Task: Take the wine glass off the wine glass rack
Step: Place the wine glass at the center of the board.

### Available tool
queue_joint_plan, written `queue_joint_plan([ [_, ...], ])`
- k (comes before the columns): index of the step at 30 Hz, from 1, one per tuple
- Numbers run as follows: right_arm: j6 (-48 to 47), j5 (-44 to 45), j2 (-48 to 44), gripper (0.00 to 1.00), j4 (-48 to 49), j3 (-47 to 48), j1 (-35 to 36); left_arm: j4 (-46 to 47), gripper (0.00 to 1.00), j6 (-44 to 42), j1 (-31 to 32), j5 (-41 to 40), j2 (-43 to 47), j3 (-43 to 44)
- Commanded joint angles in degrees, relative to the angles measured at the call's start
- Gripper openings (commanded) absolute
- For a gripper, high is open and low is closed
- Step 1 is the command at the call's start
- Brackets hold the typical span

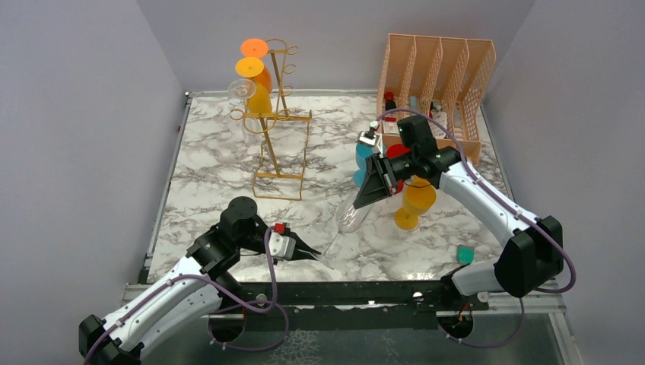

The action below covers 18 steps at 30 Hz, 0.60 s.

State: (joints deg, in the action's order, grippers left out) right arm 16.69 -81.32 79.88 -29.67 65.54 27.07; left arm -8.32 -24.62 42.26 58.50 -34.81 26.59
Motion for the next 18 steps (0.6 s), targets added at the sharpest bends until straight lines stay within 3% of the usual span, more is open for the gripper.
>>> queue_joint_plan([
  [1,-0.5,-0.8,-1.2,0.01,0.0,-0.9,2.1,2.7,0.00,1.9,-1.2,-10.7,-1.5,1.4],
  [10,2.1,2.0,-2.2,0.01,3.2,-1.6,2.1,2.7,0.02,2.3,-1.1,-9.1,-0.7,1.5],
  [12,2.2,3.3,-2.5,0.01,3.3,-1.6,2.1,2.8,0.16,2.8,-1.1,-8.9,-0.6,1.6],
  [18,1.8,8.0,-3.7,0.01,2.2,-0.8,2.1,2.5,0.40,4.9,-1.2,-8.3,0.3,1.4],
])
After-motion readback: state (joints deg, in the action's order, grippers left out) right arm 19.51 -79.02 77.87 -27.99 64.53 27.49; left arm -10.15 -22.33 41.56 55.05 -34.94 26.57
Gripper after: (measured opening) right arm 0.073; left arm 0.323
